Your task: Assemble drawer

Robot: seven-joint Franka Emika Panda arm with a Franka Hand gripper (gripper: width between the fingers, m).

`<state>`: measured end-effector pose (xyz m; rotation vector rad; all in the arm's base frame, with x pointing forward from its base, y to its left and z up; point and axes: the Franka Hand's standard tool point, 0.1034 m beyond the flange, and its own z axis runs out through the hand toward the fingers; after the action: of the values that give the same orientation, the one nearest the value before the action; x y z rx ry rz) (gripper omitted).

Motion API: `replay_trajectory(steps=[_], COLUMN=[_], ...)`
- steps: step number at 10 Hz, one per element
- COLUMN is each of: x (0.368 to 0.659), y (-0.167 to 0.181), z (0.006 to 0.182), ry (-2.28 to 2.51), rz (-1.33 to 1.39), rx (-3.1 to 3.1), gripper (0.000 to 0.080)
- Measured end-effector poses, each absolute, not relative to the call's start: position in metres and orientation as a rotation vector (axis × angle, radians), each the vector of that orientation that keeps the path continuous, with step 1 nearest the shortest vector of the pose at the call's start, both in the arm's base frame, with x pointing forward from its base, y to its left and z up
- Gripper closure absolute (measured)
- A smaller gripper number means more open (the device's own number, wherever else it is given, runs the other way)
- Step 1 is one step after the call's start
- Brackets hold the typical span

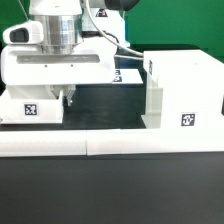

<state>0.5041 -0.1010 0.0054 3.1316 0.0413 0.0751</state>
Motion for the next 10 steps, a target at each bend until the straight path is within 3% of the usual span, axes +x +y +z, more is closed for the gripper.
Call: replay_trajectory(steps=[4,7,10], x=[0.506,0.516,0.529], y=[-0.097,-0.07,-0.038], z=[0.008,0.031,0.039], ry=[0.068,0.171,0.28], rz=[0.072,0.067,0.08], rx=[3.132,3.15,3.165], gripper=[0.0758,0.0758,0.0758])
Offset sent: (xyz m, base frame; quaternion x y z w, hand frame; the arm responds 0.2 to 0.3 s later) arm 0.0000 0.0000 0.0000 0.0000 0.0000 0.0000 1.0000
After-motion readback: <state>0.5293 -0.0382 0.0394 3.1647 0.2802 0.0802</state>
